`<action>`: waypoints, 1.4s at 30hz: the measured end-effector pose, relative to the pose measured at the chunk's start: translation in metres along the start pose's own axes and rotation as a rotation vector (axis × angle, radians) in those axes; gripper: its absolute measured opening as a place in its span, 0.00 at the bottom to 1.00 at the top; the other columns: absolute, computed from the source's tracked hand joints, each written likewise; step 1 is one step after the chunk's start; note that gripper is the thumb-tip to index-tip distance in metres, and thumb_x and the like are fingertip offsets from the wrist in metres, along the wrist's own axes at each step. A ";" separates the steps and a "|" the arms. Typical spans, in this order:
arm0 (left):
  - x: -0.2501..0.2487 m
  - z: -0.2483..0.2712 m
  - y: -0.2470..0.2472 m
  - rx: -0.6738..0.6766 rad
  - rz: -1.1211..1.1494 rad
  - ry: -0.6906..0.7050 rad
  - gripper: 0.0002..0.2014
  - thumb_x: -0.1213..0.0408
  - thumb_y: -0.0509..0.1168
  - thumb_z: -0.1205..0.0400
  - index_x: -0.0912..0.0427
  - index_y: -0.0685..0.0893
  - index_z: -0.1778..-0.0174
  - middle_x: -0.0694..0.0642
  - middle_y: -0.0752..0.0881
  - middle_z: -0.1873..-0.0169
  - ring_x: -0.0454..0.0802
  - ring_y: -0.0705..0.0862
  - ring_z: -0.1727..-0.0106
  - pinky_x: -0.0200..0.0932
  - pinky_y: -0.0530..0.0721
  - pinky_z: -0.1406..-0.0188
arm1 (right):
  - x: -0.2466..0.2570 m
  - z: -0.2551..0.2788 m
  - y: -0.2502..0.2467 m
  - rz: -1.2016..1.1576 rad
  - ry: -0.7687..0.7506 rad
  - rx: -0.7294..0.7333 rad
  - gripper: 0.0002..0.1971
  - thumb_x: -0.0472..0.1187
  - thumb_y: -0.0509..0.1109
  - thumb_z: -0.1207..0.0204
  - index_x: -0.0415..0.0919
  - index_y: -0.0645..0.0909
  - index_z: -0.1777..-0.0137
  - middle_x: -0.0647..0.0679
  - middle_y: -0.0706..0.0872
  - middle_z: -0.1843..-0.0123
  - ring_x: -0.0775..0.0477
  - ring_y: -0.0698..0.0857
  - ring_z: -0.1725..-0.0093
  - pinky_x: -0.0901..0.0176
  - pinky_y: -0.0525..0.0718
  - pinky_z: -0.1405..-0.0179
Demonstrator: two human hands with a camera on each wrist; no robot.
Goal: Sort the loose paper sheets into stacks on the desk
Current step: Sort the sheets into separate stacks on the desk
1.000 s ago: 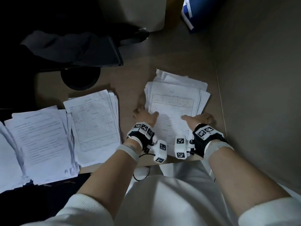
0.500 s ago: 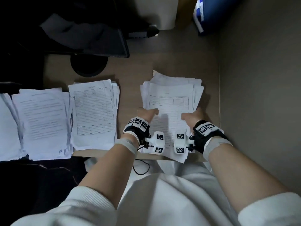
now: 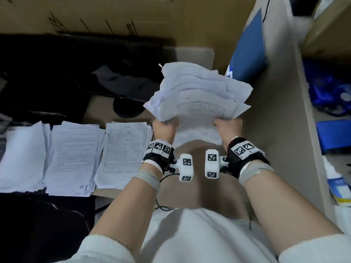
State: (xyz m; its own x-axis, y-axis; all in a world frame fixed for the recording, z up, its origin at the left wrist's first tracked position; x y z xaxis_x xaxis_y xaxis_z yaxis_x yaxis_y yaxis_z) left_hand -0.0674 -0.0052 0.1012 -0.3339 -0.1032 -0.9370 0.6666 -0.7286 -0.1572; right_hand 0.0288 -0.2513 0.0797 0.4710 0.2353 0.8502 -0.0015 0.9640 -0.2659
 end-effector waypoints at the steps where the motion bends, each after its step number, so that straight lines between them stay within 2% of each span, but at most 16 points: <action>1: -0.007 0.001 -0.004 0.013 0.005 0.028 0.09 0.85 0.66 0.27 0.70 0.84 0.56 0.49 0.83 0.70 0.30 0.81 0.74 0.28 0.78 0.73 | 0.005 0.001 0.000 -0.023 -0.025 -0.008 0.09 0.32 0.77 0.35 0.35 0.85 0.55 0.49 0.89 0.60 0.50 0.87 0.62 0.59 0.87 0.60; 2: -0.008 0.000 -0.009 0.030 0.007 0.035 0.10 0.85 0.66 0.27 0.71 0.84 0.53 0.51 0.84 0.68 0.31 0.82 0.72 0.28 0.79 0.73 | 0.010 0.006 -0.001 -0.026 -0.037 -0.006 0.13 0.32 0.78 0.36 0.34 0.86 0.50 0.47 0.90 0.56 0.49 0.89 0.58 0.58 0.88 0.55; 4: 0.004 -0.004 -0.014 0.093 0.016 -0.005 0.16 0.84 0.68 0.28 0.71 0.83 0.44 0.56 0.87 0.59 0.41 0.88 0.58 0.30 0.83 0.67 | 0.004 0.009 0.001 0.041 -0.022 0.031 0.09 0.30 0.78 0.34 0.34 0.86 0.54 0.45 0.89 0.56 0.46 0.89 0.57 0.56 0.87 0.55; 6: 0.025 -0.009 -0.016 0.144 -0.027 -0.100 0.29 0.73 0.76 0.32 0.67 0.77 0.34 0.60 0.86 0.45 0.55 0.87 0.42 0.39 0.88 0.52 | -0.009 0.013 0.005 0.154 0.021 0.094 0.07 0.29 0.76 0.32 0.35 0.82 0.56 0.44 0.86 0.59 0.45 0.85 0.61 0.59 0.83 0.62; 8: 0.033 -0.013 -0.017 0.193 -0.115 -0.143 0.44 0.58 0.81 0.38 0.62 0.70 0.26 0.60 0.81 0.33 0.57 0.82 0.32 0.52 0.84 0.34 | -0.020 0.013 0.012 0.240 0.049 0.137 0.11 0.27 0.75 0.33 0.33 0.82 0.51 0.43 0.86 0.56 0.44 0.84 0.59 0.56 0.84 0.61; 11: 0.028 -0.017 -0.012 0.236 -0.111 -0.143 0.51 0.49 0.85 0.37 0.59 0.66 0.22 0.55 0.78 0.29 0.53 0.78 0.29 0.54 0.78 0.28 | -0.029 0.011 0.019 0.254 0.091 0.126 0.14 0.29 0.77 0.35 0.32 0.83 0.49 0.41 0.88 0.51 0.39 0.87 0.51 0.50 0.87 0.51; 13: 0.024 -0.020 -0.006 0.236 -0.055 -0.139 0.55 0.40 0.83 0.39 0.57 0.65 0.21 0.51 0.78 0.28 0.50 0.77 0.28 0.56 0.76 0.26 | -0.030 0.010 0.022 0.210 0.100 0.097 0.11 0.30 0.79 0.34 0.34 0.84 0.52 0.42 0.88 0.54 0.41 0.87 0.54 0.50 0.86 0.52; 16: 0.014 -0.027 -0.004 0.139 0.046 -0.136 0.45 0.37 0.78 0.34 0.53 0.69 0.26 0.46 0.81 0.39 0.46 0.80 0.37 0.51 0.77 0.30 | -0.032 0.007 0.026 0.184 0.107 0.088 0.11 0.29 0.79 0.36 0.31 0.86 0.53 0.40 0.89 0.55 0.41 0.88 0.56 0.46 0.88 0.50; 19: -0.001 -0.036 -0.004 0.020 0.160 -0.104 0.45 0.30 0.75 0.40 0.54 0.74 0.34 0.47 0.83 0.45 0.45 0.82 0.44 0.43 0.79 0.38 | -0.033 0.005 0.028 0.180 0.092 0.101 0.08 0.24 0.76 0.36 0.33 0.86 0.59 0.41 0.88 0.58 0.43 0.85 0.57 0.50 0.86 0.53; 26: 0.004 -0.046 0.000 -0.060 0.135 -0.113 0.24 0.48 0.76 0.26 0.53 0.75 0.41 0.47 0.83 0.56 0.44 0.83 0.56 0.37 0.76 0.59 | -0.037 -0.001 0.029 0.148 0.040 0.174 0.17 0.26 0.80 0.39 0.34 0.87 0.49 0.44 0.91 0.52 0.44 0.89 0.52 0.55 0.87 0.51; 30: 0.013 -0.047 -0.010 -0.118 0.117 -0.104 0.15 0.50 0.69 0.19 0.54 0.77 0.43 0.46 0.80 0.59 0.45 0.81 0.56 0.38 0.75 0.58 | -0.030 0.003 0.034 0.076 -0.012 0.199 0.12 0.26 0.82 0.35 0.42 0.89 0.56 0.49 0.91 0.56 0.51 0.88 0.57 0.65 0.84 0.55; 32: 0.012 -0.049 -0.011 -0.109 0.120 -0.078 0.15 0.46 0.67 0.18 0.52 0.77 0.43 0.46 0.82 0.55 0.43 0.82 0.52 0.40 0.77 0.51 | -0.031 0.003 0.033 0.053 -0.008 0.172 0.09 0.31 0.82 0.32 0.42 0.88 0.56 0.46 0.91 0.54 0.48 0.89 0.54 0.61 0.83 0.52; 34: 0.008 -0.050 -0.008 -0.055 0.194 -0.045 0.20 0.41 0.67 0.20 0.51 0.77 0.41 0.46 0.84 0.48 0.41 0.83 0.44 0.39 0.76 0.42 | -0.038 -0.004 0.028 0.044 0.046 0.105 0.16 0.39 0.83 0.31 0.36 0.85 0.46 0.43 0.90 0.48 0.44 0.89 0.49 0.55 0.84 0.47; 37: 0.012 -0.050 0.002 0.107 0.230 -0.035 0.41 0.36 0.75 0.31 0.53 0.72 0.27 0.46 0.81 0.36 0.40 0.79 0.34 0.37 0.74 0.34 | -0.048 -0.014 0.015 0.074 0.136 0.021 0.38 0.57 0.84 0.38 0.33 0.75 0.36 0.43 0.85 0.42 0.40 0.85 0.44 0.44 0.84 0.38; 40: 0.033 -0.046 0.005 0.239 -0.043 -0.051 0.62 0.39 0.86 0.46 0.51 0.62 0.18 0.50 0.74 0.27 0.47 0.76 0.27 0.49 0.74 0.24 | -0.043 -0.018 0.010 0.100 0.095 0.046 0.41 0.63 0.83 0.43 0.35 0.77 0.36 0.43 0.86 0.43 0.39 0.86 0.45 0.40 0.85 0.39; 42: 0.044 -0.048 0.001 0.245 -0.207 -0.045 0.65 0.48 0.87 0.48 0.47 0.59 0.16 0.53 0.69 0.25 0.52 0.75 0.27 0.54 0.76 0.24 | -0.040 -0.017 0.008 0.112 0.085 0.067 0.39 0.61 0.83 0.40 0.35 0.78 0.37 0.42 0.86 0.43 0.39 0.86 0.45 0.42 0.85 0.39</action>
State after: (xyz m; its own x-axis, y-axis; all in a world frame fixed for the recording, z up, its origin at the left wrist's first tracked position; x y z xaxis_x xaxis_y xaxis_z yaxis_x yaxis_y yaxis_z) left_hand -0.0497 0.0219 0.0451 -0.4780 0.0383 -0.8775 0.4035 -0.8778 -0.2581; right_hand 0.0250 -0.2548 0.0359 0.5379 0.3327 0.7746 -0.1151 0.9392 -0.3234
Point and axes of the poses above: each hand's wrist, its own z-axis away from the middle knuckle, its own y-axis out of the palm, x = y × z, the point moved 10 cm from there along -z, towards the middle knuckle
